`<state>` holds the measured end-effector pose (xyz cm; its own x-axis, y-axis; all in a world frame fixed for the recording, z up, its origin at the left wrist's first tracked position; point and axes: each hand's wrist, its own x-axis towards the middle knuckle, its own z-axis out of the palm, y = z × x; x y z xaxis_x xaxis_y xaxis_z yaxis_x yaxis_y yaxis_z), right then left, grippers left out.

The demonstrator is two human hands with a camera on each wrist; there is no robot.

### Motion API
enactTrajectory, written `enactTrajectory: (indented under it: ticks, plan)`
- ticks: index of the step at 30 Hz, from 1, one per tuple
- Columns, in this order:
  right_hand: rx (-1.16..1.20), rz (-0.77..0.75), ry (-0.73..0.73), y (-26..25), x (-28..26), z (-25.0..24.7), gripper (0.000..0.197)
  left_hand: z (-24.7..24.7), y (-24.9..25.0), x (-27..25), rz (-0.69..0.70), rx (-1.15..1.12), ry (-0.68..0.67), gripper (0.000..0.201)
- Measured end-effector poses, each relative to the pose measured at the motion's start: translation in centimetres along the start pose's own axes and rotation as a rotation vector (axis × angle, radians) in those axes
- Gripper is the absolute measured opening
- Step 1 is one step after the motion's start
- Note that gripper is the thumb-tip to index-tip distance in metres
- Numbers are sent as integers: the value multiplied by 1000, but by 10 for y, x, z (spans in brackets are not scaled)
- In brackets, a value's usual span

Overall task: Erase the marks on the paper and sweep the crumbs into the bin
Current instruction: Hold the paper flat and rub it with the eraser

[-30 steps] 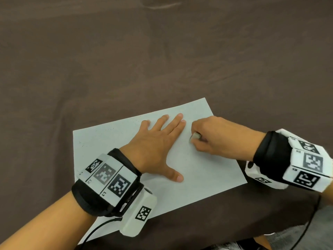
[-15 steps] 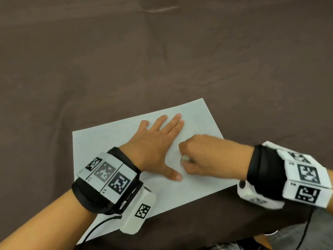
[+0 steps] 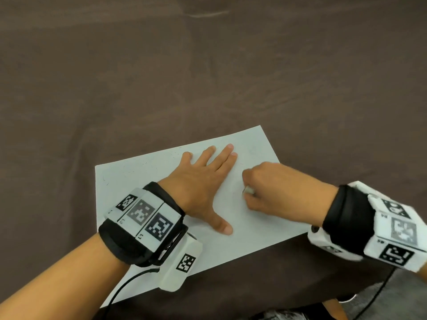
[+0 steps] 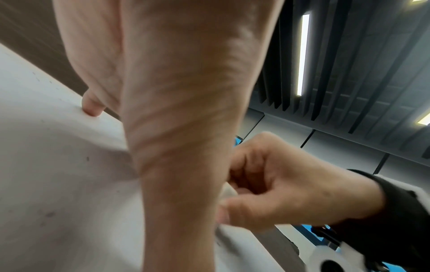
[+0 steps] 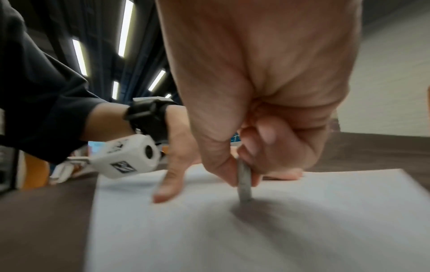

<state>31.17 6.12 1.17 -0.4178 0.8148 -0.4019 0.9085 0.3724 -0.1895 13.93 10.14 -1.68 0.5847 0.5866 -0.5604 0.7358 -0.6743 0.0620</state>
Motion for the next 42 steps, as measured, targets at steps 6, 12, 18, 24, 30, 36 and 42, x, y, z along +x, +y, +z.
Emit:
enactTrajectory:
  ticks: [6, 12, 18, 24, 30, 36, 42]
  plan:
    - [85, -92, -82, -18, -9, 11, 24, -1, 2, 0, -8, 17, -19, 149]
    - [-2, -6, 44, 4, 0, 3, 22, 0, 2, 2, -10, 15, -12, 150]
    - [34, 14, 47, 17, 15, -6, 20, 2, 2, 1, -24, -5, -10, 150]
    - [92, 195, 166, 58, 52, -33, 22, 0, 3, 1, -25, -13, -6, 150]
    - [-32, 30, 89, 31, 44, -18, 25, 0, 4, 1, -34, 13, -11, 150]
    - [-15, 141, 119, 43, 54, -36, 17, -1, 4, 1, -32, 7, -15, 150]
    - [2, 55, 97, 29, 48, -22, 20, -2, 5, 1, -28, 6, -28, 150]
